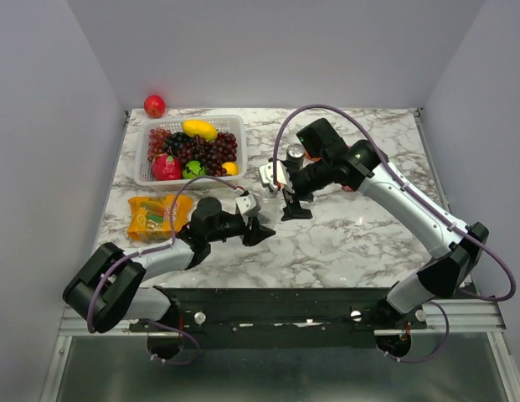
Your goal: Screw on the bottle caps
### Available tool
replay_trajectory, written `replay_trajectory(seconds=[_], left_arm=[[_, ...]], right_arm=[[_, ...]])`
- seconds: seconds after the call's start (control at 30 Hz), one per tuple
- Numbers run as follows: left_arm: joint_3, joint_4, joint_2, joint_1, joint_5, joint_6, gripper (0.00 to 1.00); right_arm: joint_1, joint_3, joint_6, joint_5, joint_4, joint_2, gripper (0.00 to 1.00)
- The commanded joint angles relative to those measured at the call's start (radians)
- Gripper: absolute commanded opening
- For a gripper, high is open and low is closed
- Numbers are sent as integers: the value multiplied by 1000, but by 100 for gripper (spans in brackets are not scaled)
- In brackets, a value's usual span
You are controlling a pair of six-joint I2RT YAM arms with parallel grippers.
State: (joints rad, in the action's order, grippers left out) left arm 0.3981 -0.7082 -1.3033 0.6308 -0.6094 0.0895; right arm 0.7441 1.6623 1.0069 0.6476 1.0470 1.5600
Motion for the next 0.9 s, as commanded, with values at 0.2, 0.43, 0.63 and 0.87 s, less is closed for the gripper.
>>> replay_trajectory(seconds=[0.2,0.43,0.63,0.87], left_arm=[[53,-19,7,-63,-27,24,0],[64,93,6,-57,-124,-85,0],[116,159,-2,-54,-141,-83,0],[146,188,-13,-54,-145,-111,0]], right_arm=[[-64,-121,-194,-171,105,-78,99],[-117,286,-377,43,-27,74,99],[-89,222,-210,267,-58,38,99],[-60,65,-172,235,-142,17,100]])
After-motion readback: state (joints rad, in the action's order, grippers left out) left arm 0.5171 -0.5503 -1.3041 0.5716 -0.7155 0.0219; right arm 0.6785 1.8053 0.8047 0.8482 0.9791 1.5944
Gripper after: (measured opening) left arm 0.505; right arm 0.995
